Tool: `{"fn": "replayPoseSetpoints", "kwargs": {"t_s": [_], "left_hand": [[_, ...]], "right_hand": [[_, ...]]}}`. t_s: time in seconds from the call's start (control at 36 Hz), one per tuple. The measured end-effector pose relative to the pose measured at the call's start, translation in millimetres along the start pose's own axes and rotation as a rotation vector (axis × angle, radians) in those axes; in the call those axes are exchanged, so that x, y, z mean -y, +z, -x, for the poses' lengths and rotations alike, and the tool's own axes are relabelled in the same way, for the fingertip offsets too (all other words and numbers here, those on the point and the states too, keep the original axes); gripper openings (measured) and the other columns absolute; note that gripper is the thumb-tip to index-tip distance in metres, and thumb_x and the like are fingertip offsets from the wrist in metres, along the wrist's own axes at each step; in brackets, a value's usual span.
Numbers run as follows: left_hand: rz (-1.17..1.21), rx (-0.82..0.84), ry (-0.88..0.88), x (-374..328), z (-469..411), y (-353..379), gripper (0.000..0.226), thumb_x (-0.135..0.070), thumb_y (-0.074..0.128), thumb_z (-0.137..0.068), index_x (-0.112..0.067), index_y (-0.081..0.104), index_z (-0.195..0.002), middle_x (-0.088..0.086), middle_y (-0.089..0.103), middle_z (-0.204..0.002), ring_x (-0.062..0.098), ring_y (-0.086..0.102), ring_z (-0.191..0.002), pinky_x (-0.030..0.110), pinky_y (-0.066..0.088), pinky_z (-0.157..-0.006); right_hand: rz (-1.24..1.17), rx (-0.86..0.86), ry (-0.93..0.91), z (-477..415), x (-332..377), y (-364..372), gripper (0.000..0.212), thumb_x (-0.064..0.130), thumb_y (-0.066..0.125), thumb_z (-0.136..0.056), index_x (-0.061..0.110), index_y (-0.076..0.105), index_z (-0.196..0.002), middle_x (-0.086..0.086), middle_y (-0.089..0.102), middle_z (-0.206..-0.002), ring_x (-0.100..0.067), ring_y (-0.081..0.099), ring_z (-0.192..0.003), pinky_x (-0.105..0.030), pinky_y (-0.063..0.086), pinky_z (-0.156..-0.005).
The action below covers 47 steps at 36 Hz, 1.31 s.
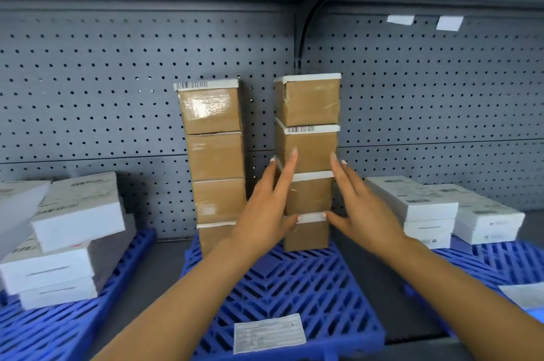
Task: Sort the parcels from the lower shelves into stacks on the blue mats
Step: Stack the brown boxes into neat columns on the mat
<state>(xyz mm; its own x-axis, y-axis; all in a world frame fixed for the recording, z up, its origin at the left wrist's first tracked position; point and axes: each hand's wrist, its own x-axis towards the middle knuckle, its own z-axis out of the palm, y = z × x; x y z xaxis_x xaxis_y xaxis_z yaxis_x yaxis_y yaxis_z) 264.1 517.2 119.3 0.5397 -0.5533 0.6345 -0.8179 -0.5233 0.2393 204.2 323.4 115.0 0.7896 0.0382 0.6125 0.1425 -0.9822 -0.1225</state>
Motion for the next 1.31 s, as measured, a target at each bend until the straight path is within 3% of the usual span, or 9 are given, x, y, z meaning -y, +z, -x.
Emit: {"fn": "replayPoseSetpoints", "kwargs": {"t_s": [0.08,0.19,0.33,0.5,0.78,1.0,1.11,1.22,1.31], "left_hand": [[-0.023,0.052,-0.074,-0.9,-5.9,6.2,0.125,-0.025,0.075,-0.082,-0.052,-0.035,-0.134,0.011,-0.006,-0.160,0.030,0.034,-0.138,0.033,0.043,-0.098],[-0.028,0.083,-0.159,4.0,-7.5,16.3,0.130,-0.023,0.075,-0.082,-0.050,-0.043,-0.128,0.010,-0.006,-0.160,0.026,0.063,-0.102,0.032,0.053,-0.079],[0.053,0.053,-0.179,10.5,-7.7,21.9,0.131,-0.020,0.076,-0.080,-0.050,-0.041,-0.131,0.004,0.004,-0.161,0.025,0.063,-0.103,0.041,0.055,-0.083],[0.073,0.046,-0.186,8.0,-6.0,22.4,0.129,-0.018,0.075,-0.082,-0.051,-0.040,-0.131,0.005,0.005,-0.161,0.024,0.062,-0.106,0.037,0.054,-0.086],[0.065,0.026,-0.176,8.9,-4.9,23.0,0.129,-0.021,0.076,-0.081,-0.050,-0.039,-0.133,0.005,0.009,-0.160,0.025,0.059,-0.113,0.040,0.052,-0.089],[0.028,-0.010,-0.113,6.1,-9.7,9.6,0.134,-0.026,0.081,-0.076,-0.048,-0.038,-0.134,-0.002,-0.007,-0.161,0.024,0.038,-0.136,0.040,0.047,-0.099],[0.010,0.014,-0.121,3.0,-12.3,1.7,0.131,-0.023,0.078,-0.078,-0.049,-0.038,-0.134,-0.002,-0.009,-0.161,0.025,0.053,-0.121,0.038,0.052,-0.091],[0.004,0.032,-0.136,3.6,-12.8,0.1,0.129,-0.020,0.076,-0.081,-0.048,-0.038,-0.134,-0.001,-0.004,-0.161,0.023,0.061,-0.104,0.038,0.055,-0.083],[0.009,0.036,-0.142,3.8,-13.0,1.0,0.128,-0.020,0.075,-0.081,-0.047,-0.038,-0.135,-0.001,-0.003,-0.161,0.022,0.061,-0.104,0.038,0.055,-0.083]], "right_hand": [[-0.043,0.078,-0.001,-6.2,-6.0,5.7,0.113,0.042,0.065,-0.087,0.045,-0.037,-0.136,-0.001,0.007,-0.160,-0.027,0.056,-0.112,-0.037,0.055,-0.073],[-0.115,0.132,-0.024,-10.8,-9.6,11.6,0.116,0.040,0.067,-0.086,0.047,-0.039,-0.134,0.003,0.013,-0.158,-0.024,0.061,-0.099,-0.035,0.054,-0.071],[-0.210,0.170,-0.034,-9.9,-9.3,13.1,0.113,0.037,0.066,-0.088,0.050,-0.038,-0.133,0.007,0.012,-0.158,-0.020,0.061,-0.098,-0.036,0.055,-0.076],[-0.240,0.176,-0.063,-9.8,-11.8,14.5,0.112,0.036,0.064,-0.089,0.048,-0.038,-0.133,0.005,0.015,-0.157,-0.020,0.061,-0.101,-0.036,0.054,-0.080],[-0.203,0.179,-0.088,-11.5,-10.3,15.3,0.112,0.037,0.063,-0.089,0.047,-0.039,-0.133,0.004,0.015,-0.157,-0.018,0.061,-0.090,-0.036,0.055,-0.073],[-0.077,0.079,-0.076,-17.0,-11.4,-0.3,0.107,0.051,0.059,-0.087,0.044,-0.036,-0.137,0.005,-0.005,-0.160,-0.022,0.053,-0.117,-0.035,0.054,-0.078],[-0.076,0.080,-0.093,-23.5,-5.1,-8.1,0.107,0.048,0.060,-0.088,0.041,-0.033,-0.140,0.006,-0.007,-0.160,-0.022,0.045,-0.126,-0.035,0.051,-0.088],[-0.010,0.106,-0.090,-25.2,0.0,-8.4,0.105,0.049,0.056,-0.091,0.036,-0.039,-0.135,0.003,-0.009,-0.160,-0.017,0.057,-0.106,-0.030,0.052,-0.081],[0.012,0.101,-0.085,-24.8,1.3,-4.6,0.105,0.050,0.055,-0.091,0.035,-0.040,-0.134,0.001,-0.009,-0.160,-0.019,0.057,-0.108,-0.033,0.052,-0.082]]}}
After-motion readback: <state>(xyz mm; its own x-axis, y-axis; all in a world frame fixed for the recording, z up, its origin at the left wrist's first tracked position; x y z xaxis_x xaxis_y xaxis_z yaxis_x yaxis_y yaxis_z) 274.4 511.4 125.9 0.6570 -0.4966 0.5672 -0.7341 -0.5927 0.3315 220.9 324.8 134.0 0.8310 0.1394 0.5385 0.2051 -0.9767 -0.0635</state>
